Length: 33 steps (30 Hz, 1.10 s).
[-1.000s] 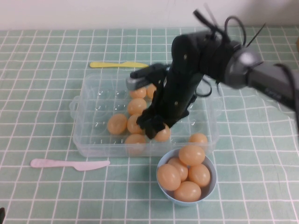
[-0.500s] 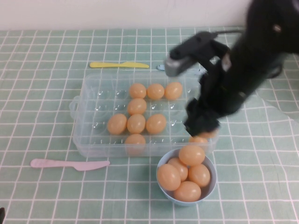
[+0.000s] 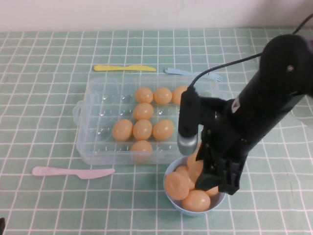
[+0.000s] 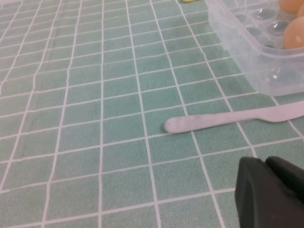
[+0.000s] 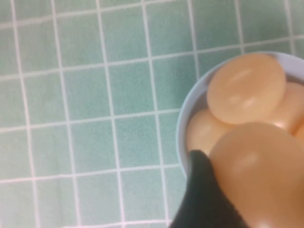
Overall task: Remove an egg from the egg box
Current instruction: Place the egg in the bowl
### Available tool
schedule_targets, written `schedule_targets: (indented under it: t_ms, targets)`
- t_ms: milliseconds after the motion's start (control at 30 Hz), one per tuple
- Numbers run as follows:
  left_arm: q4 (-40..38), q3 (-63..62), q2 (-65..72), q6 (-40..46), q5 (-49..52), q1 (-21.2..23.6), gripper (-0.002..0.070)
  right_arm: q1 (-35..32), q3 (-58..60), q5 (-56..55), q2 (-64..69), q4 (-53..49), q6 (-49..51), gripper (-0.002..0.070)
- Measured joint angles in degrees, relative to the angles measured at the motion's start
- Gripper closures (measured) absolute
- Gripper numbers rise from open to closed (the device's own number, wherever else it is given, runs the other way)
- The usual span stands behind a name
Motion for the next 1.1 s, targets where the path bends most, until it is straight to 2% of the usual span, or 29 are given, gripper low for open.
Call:
schedule_targets:
  t_ms: [200,1100]
  targets:
    - [0.1,0.0,0.0,0.0,0.0,0.0,0.0678,0.0,0.1,-1.0,4.8,0.6,-4.8,0.0308]
    - [0.1,0.0,0.0,0.0,0.0,0.0,0.0678,0.5,0.1,-2.8,7.6,0.8,-5.1,0.0308]
